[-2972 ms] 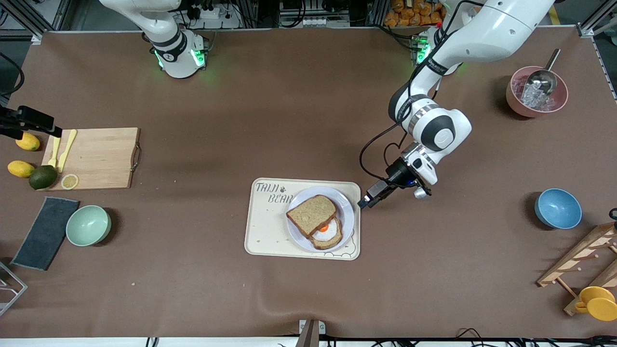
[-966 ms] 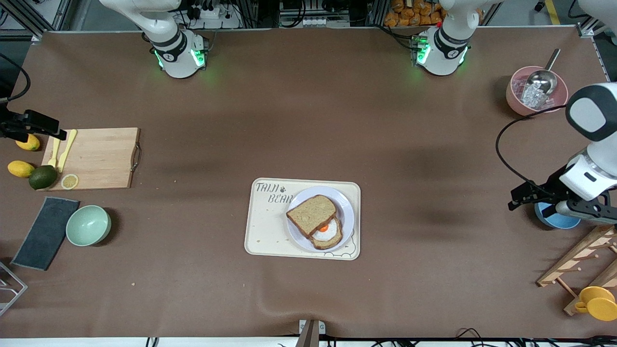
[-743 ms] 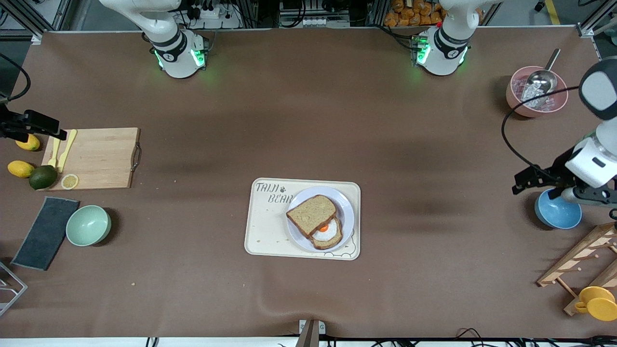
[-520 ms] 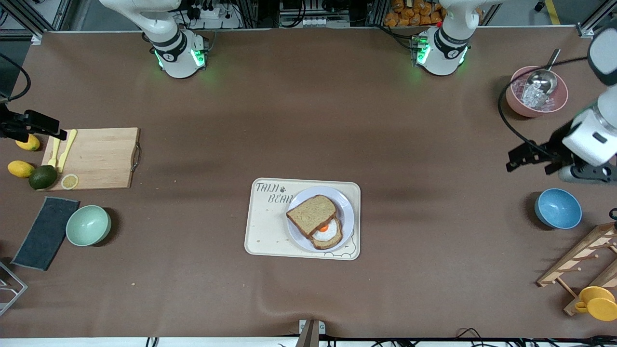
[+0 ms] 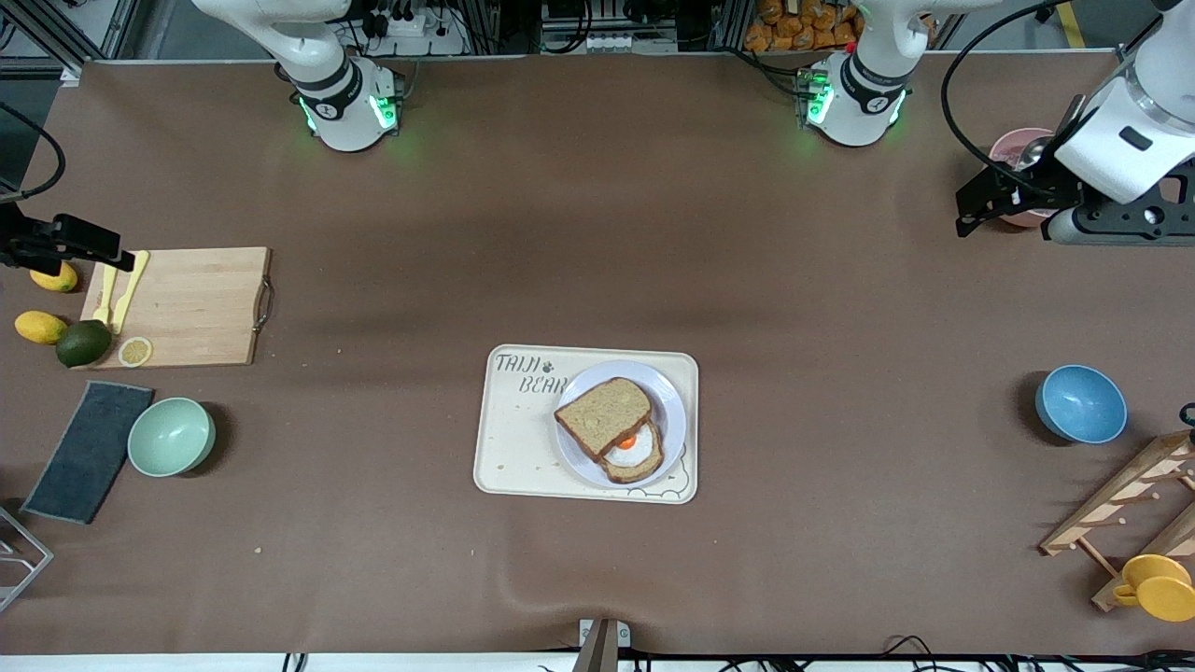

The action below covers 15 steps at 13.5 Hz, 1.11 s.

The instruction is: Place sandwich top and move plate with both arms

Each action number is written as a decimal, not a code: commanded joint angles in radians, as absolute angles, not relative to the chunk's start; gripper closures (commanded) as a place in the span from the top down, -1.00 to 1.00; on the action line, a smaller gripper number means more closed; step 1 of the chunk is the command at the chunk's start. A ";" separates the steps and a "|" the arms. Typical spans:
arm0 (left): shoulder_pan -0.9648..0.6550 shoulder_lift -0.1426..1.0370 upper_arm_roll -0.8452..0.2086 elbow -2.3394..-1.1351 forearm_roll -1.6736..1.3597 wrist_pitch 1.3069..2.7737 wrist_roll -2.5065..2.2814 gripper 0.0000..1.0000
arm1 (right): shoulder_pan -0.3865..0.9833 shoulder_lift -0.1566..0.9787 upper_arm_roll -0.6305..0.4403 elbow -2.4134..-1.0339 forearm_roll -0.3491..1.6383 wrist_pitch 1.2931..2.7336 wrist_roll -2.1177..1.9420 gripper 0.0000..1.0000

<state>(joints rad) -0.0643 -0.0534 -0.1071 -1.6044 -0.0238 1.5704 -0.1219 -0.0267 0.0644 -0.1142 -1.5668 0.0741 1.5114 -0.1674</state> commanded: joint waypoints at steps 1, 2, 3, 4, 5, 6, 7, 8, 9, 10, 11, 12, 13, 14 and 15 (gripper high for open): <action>-0.094 -0.049 -0.083 -1.554 0.020 1.551 -0.129 1.00 | -0.002 0.061 -0.112 -1.571 0.064 1.515 -0.161 1.00; -0.101 -0.054 -0.077 -1.552 0.062 1.549 -0.108 1.00 | 0.005 0.063 -0.112 -1.569 0.063 1.531 -0.163 1.00; -0.103 -0.054 -0.065 -1.552 0.083 1.549 -0.051 1.00 | 0.006 0.064 -0.112 -1.569 0.063 1.561 -0.166 1.00; -0.112 -0.054 -0.061 -1.552 0.081 1.549 0.019 1.00 | 0.011 0.064 -0.112 -1.565 0.061 1.571 -0.167 1.00; -0.103 -0.054 -0.061 -1.552 0.068 1.549 0.031 1.00 | 0.029 0.063 -0.112 -1.562 0.060 1.568 -0.163 1.00; -0.094 -0.052 -0.064 -1.552 0.057 1.551 0.022 1.00 | 0.034 0.061 -0.112 -1.562 0.058 1.563 -0.161 1.00; -0.092 -0.054 -0.063 -1.554 0.026 1.551 -0.013 1.00 | 0.026 0.061 -0.113 -1.560 0.058 1.559 -0.172 1.00; -0.094 -0.054 -0.066 -1.555 0.015 1.551 -0.068 1.00 | 0.022 0.060 -0.117 -1.560 0.058 1.555 -0.175 1.00; -0.095 -0.055 -0.069 -1.558 0.015 1.551 -0.092 1.00 | 0.018 0.060 -0.117 -1.562 0.058 1.552 -0.175 1.00; -0.094 -0.057 -0.071 -1.559 0.014 1.551 -0.097 1.00 | 0.017 0.060 -0.117 -1.562 0.058 1.552 -0.175 1.00; -0.094 -0.057 -0.071 -1.559 0.012 1.549 -0.097 1.00 | 0.017 0.061 -0.117 -1.562 0.058 1.552 -0.175 1.00; -0.094 -0.058 -0.071 -1.559 0.011 1.549 -0.098 1.00 | 0.015 0.060 -0.118 -1.563 0.058 1.551 -0.175 1.00; -0.094 -0.058 -0.071 -1.559 0.008 1.549 -0.098 1.00 | 0.008 0.061 -0.118 -1.565 0.060 1.551 -0.175 1.00; -0.092 -0.058 -0.071 -1.559 -0.001 1.549 -0.098 1.00 | 0.005 0.063 -0.118 -1.565 0.060 1.546 -0.173 1.00; -0.092 -0.058 -0.069 -1.559 -0.002 1.549 -0.098 1.00 | 0.005 0.066 -0.118 -1.565 0.060 1.545 -0.172 1.00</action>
